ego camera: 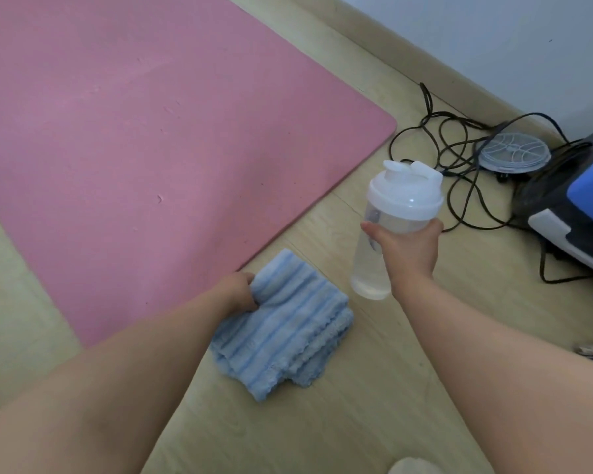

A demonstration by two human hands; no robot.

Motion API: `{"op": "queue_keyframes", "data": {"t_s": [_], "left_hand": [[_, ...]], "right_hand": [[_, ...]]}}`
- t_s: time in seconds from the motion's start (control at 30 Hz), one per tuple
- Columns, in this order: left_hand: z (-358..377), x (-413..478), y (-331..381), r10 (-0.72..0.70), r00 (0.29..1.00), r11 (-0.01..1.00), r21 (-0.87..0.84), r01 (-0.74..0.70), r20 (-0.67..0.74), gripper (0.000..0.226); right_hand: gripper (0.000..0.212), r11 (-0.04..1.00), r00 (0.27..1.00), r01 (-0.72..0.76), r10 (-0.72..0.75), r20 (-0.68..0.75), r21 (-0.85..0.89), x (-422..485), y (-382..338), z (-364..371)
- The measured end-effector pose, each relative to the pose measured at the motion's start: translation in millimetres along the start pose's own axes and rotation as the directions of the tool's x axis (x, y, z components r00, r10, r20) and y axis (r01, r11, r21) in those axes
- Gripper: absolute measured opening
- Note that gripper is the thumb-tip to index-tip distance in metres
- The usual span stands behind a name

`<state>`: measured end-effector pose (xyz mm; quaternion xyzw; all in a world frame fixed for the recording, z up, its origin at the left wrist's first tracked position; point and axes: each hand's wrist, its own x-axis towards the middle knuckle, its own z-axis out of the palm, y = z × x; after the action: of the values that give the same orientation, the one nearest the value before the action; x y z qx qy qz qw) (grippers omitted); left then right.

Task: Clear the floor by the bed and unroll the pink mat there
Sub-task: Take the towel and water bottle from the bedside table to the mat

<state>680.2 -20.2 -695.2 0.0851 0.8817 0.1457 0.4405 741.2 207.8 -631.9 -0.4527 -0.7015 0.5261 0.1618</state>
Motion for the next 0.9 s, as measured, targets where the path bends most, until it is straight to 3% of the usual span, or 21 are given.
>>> {"op": "queue_keyframes", "data": {"t_s": [0.07,0.13,0.2,0.27,0.37,0.43,0.57,0.73,0.9], "left_hand": [[4,1,2,-0.011,0.999,1.000,0.024,0.012,-0.035,0.046],[6,6,7,-0.031,0.996,0.995,-0.098,0.022,-0.087,0.060],[6,10,16,0.011,0.978,0.978,-0.203,-0.054,-0.207,0.073],[4,12,25,0.158,0.938,0.979,-0.078,-0.190,-0.308,0.072],[9,16,37,0.328,0.921,0.941,0.164,-0.297,-0.209,0.061],[16,21,40,0.293,0.939,0.949,0.172,-0.263,-0.178,0.056],[25,31,43,0.175,0.952,0.984,0.002,-0.180,-0.252,0.051],[30,40,45,0.122,0.941,0.974,-0.144,-0.174,-0.315,0.058],[32,43,46,0.144,0.926,0.960,-0.176,-0.216,-0.349,0.056]], "right_hand": [[0.084,1.000,1.000,0.001,-0.001,-0.001,0.007,3,2,2],[0.085,1.000,1.000,-0.013,0.014,-0.019,0.025,8,3,3],[0.088,0.999,0.999,-0.026,0.028,-0.043,0.048,14,4,4],[0.092,0.998,0.998,-0.031,0.034,-0.051,0.052,22,4,7],[0.093,0.994,0.997,-0.033,0.039,-0.062,0.103,36,4,9],[0.091,0.988,0.997,-0.037,0.046,-0.057,0.149,41,7,11],[0.090,0.988,0.999,-0.028,0.032,-0.020,0.151,46,12,17],[0.090,0.991,0.999,0.011,-0.015,0.030,0.134,47,19,21],[0.096,0.986,0.999,0.005,-0.013,0.051,0.168,49,26,24]]}}
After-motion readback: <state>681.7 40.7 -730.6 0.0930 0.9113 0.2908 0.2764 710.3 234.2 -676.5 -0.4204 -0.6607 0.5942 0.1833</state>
